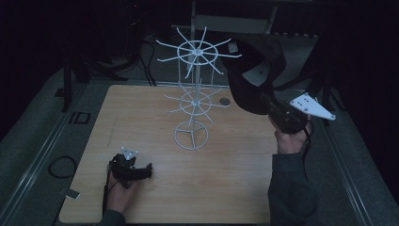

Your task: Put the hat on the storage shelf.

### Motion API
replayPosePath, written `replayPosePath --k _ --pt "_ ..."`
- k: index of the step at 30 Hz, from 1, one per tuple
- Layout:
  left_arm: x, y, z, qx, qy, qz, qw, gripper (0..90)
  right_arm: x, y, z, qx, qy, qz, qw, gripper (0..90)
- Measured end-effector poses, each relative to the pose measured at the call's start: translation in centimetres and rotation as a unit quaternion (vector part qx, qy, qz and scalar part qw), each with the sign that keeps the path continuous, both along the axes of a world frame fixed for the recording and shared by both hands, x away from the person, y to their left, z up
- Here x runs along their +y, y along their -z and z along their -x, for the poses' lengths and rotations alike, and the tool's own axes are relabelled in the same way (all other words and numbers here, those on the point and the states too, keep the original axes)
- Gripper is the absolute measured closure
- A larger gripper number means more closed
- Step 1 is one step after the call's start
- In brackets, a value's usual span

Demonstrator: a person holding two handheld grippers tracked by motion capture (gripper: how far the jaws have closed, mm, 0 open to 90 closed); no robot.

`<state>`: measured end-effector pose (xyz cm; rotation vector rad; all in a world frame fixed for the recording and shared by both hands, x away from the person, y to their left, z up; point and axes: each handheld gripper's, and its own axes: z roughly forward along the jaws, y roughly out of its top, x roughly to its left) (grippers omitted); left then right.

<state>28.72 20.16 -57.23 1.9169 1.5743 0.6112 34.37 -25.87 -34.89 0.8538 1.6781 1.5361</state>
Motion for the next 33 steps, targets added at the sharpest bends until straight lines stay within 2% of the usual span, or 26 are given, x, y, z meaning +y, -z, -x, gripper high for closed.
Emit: replayPosePath --k 9,18,28,33 --pt "0.0 0.0 0.0 0.000 0.000 0.000 1.0000 0.2 0.3 0.2 0.3 -0.011 -0.005 0.017 0.9998 86.2" --pt "0.0 0.0 0.0 0.000 0.000 0.000 1.0000 0.2 0.4 0.6 0.4 -0.009 -0.013 0.025 0.9996 86.1" --pt "0.0 0.0 0.0 0.000 0.000 -0.001 1.0000 0.2 0.5 1.4 0.1 0.002 -0.021 0.042 0.9989 86.0" --pt "0.0 0.0 0.0 0.000 0.000 -0.001 1.0000 0.2 0.5 1.9 -0.1 0.013 -0.034 0.054 0.9979 84.9"
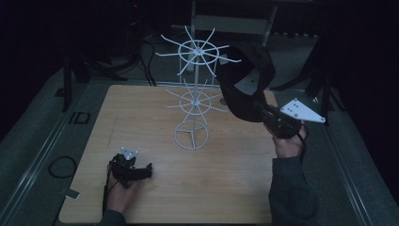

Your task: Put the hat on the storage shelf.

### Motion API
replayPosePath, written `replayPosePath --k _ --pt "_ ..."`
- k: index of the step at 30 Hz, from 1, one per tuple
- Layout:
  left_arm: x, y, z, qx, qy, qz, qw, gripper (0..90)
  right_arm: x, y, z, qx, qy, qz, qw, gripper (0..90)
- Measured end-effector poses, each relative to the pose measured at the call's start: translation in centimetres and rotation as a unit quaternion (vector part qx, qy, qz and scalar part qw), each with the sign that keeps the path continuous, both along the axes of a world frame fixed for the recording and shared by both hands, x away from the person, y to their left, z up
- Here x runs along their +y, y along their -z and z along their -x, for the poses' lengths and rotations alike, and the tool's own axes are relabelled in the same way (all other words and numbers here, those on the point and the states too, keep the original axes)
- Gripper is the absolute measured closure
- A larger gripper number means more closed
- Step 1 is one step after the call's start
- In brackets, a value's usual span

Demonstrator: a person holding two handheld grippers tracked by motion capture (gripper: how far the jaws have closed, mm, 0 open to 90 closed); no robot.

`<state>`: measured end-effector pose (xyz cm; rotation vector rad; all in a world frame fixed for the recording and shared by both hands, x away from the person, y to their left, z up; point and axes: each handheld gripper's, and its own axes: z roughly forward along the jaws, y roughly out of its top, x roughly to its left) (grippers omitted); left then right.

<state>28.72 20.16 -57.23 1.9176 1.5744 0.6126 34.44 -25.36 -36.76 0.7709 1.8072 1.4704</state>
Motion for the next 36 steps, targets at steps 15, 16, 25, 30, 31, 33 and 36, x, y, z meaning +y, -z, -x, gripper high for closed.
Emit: replayPosePath --k 15,16,25,30,31,33,36 --pt "0.0 0.0 0.0 0.000 0.000 0.000 1.0000 0.2 0.9 -0.2 0.4 -0.014 -0.021 0.043 0.9987 81.8" --pt "0.0 0.0 0.0 0.000 0.000 0.000 1.0000 0.2 1.0 -0.1 0.4 -0.014 -0.020 0.046 0.9986 81.6" --pt "0.0 0.0 0.0 0.000 0.000 0.000 1.0000 0.2 1.0 -0.1 0.3 -0.011 -0.030 0.042 0.9986 63.4" --pt "0.0 0.0 0.0 0.001 0.001 -0.001 1.0000 0.2 0.9 0.0 0.1 0.002 -0.031 0.037 0.9988 52.6" --pt "0.0 0.0 0.0 0.001 0.001 -0.001 1.0000 0.2 0.9 0.0 0.1 0.002 -0.031 0.037 0.9988 52.6" --pt "0.0 0.0 0.0 0.000 0.001 -0.001 1.0000 0.2 0.9 0.0 0.0 0.009 -0.030 0.034 0.9990 45.8" --pt "0.0 0.0 0.0 0.001 0.001 -0.001 1.0000 0.2 1.0 0.1 -0.2 0.019 -0.019 0.034 0.9990 32.7"
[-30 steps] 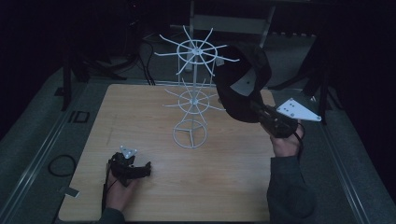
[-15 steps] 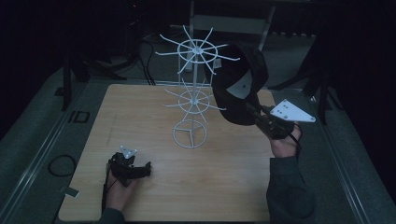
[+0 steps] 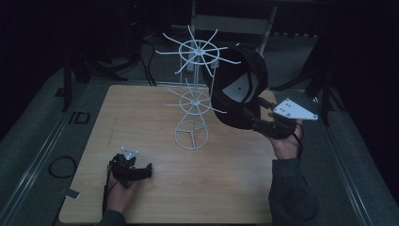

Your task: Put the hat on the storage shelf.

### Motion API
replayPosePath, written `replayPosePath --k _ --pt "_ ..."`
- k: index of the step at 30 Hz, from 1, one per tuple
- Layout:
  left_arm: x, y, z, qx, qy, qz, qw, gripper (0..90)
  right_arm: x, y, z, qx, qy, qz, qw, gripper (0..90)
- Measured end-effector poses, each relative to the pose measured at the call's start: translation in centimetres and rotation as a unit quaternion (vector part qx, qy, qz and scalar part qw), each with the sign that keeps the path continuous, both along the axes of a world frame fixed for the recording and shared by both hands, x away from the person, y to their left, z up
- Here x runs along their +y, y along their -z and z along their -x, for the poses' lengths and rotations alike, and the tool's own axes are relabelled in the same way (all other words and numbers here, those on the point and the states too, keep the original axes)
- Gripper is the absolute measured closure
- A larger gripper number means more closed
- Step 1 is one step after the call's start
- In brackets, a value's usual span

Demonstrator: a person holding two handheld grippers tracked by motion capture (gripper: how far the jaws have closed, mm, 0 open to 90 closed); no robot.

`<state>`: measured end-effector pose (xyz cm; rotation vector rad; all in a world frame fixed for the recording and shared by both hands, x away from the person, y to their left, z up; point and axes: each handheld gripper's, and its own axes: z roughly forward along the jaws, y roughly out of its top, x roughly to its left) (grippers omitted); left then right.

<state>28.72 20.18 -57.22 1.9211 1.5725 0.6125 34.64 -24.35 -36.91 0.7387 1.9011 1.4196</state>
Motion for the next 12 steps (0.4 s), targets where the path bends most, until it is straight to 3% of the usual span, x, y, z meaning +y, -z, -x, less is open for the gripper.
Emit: replayPosePath --k 4,12 --pt "0.00 0.00 0.00 0.000 0.000 0.000 1.0000 0.2 -0.04 0.08 -0.19 0.015 0.010 -0.007 0.9998 20.4" --pt "0.00 0.00 0.00 0.000 0.000 0.000 1.0000 0.2 -0.11 0.32 -0.19 0.037 0.019 -0.012 0.9991 12.8"
